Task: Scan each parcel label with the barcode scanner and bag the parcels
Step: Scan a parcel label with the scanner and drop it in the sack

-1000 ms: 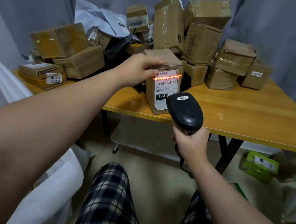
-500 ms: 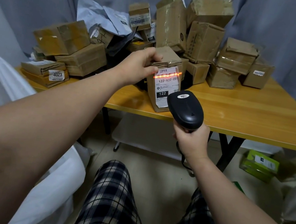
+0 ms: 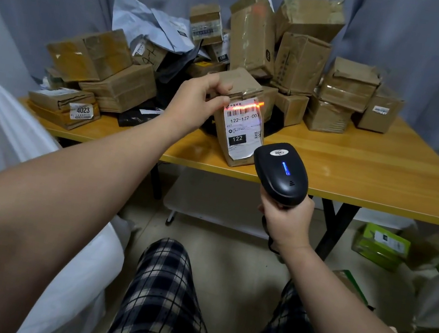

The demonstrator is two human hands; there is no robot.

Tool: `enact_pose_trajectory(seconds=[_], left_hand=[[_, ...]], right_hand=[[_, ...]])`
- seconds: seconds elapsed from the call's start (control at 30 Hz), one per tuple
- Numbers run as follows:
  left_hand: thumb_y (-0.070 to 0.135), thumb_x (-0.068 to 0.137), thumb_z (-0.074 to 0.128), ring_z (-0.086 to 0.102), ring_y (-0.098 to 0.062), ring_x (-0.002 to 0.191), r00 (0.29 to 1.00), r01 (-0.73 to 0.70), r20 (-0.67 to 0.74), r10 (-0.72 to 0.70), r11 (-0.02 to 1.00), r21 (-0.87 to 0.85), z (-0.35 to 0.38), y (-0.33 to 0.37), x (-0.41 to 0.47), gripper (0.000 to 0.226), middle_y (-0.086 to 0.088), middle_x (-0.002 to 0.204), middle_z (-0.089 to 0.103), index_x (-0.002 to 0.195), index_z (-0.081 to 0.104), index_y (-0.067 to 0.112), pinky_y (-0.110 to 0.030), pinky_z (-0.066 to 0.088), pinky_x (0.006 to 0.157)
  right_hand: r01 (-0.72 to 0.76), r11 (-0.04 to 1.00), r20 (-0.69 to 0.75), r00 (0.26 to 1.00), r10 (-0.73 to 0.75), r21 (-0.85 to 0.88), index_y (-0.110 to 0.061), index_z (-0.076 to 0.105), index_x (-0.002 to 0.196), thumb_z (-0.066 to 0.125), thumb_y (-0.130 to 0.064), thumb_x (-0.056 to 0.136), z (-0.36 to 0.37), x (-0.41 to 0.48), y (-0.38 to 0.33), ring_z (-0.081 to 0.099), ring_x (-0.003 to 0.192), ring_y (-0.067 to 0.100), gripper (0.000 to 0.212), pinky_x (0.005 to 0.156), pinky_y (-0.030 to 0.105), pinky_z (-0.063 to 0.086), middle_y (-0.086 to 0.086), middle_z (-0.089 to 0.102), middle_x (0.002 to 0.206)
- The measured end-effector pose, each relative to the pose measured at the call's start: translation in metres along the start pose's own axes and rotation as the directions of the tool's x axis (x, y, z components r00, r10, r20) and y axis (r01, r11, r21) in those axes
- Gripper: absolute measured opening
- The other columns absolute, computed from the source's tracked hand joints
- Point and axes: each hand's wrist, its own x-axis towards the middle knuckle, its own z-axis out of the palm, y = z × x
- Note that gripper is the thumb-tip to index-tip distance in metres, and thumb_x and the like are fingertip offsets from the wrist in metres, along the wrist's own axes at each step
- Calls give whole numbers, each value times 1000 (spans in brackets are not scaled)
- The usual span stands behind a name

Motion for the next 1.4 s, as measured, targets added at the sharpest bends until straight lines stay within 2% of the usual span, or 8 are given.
enact_pose_trajectory(seconds=[0.17, 0.33, 0.6, 0.9, 1.1, 1.2, 1.27, 1.4], left_hand=[[10, 92, 61, 57, -6, 113, 989, -8, -148, 4, 1000, -27, 7, -3, -11, 6, 0, 118, 66, 97, 65, 11, -33, 50, 98], [11, 93, 60, 60, -3, 105, 953, -45, -302, 32, 998, -37, -4, 0, -24, 5, 6, 108, 66, 93, 64, 13, -27, 51, 94], [7, 89, 64, 62, 6, 101, 856, -24, -518, 4, 999, -31, -88, -15, -101, 24, 18, 100, 65, 82, 61, 29, -14, 48, 87], [-1, 84, 67, 55, 11, 87, 657, 386, -748, -97, 896, 222, -205, -102, -260, 10, -5, 90, 61, 85, 66, 9, -2, 39, 79], [-1, 84, 66, 46, -10, 80, 606, 688, -708, -363, 685, 238, -227, -176, -299, 5, -7, 87, 52, 79, 66, -1, -7, 33, 67], [4, 87, 64, 46, -18, 78, 463, 799, -723, -513, 594, 90, -215, -226, -298, 12, -13, 87, 53, 76, 61, 0, -23, 31, 68], [7, 88, 62, 50, -22, 81, 242, 848, -747, -619, 510, -148, -202, -261, -300, 14, -18, 92, 59, 75, 59, 5, -30, 40, 75], [8, 93, 53, 58, -26, 87, -186, 800, -666, -722, 282, -530, -177, -291, -315, 9, -16, 93, 63, 86, 57, 9, -39, 48, 83]], right_hand=[[-14, 1000, 17, 1000, 14, -2, -27, 64, 85, 71, -43, 64, 2, 1, -4, 70, 71, 27, 27, 68, 41, 59, 0, 68, 72], [35, 999, 95, 995, -33, -19, -9, 67, 90, 71, -42, 65, 12, 9, -17, 67, 67, 23, 42, 66, 37, 56, -2, 66, 68], [88, 992, 402, 908, -119, 96, -17, 65, 95, 70, -48, 65, 97, -1, -71, 67, 75, 13, 44, 67, 26, 52, -14, 67, 76], [1, 998, 858, 510, 54, -63, -32, 63, 100, 81, -35, 73, 253, -81, -89, 67, 94, 15, 32, 86, 43, 56, -4, 72, 95], [217, 946, 866, 487, 110, -242, -16, 56, 80, 79, -35, 75, 316, -112, -59, 58, 87, 24, 30, 75, 37, 49, 2, 56, 91], [467, 832, 718, 684, -127, -298, -19, 45, 71, 80, -36, 66, 321, -113, -40, 44, 90, 26, 40, 82, 37, 35, 4, 44, 99], [314, 882, 688, 726, 17, -352, -15, 61, 88, 79, -29, 69, 326, -104, -24, 43, 111, 32, 30, 95, 44, 33, 14, 44, 126], [33, 903, 797, 486, 360, -428, -18, 51, 125, 68, -17, 74, 339, -87, 1, 52, 86, 21, 54, 71, 28, 41, 6, 55, 102]])
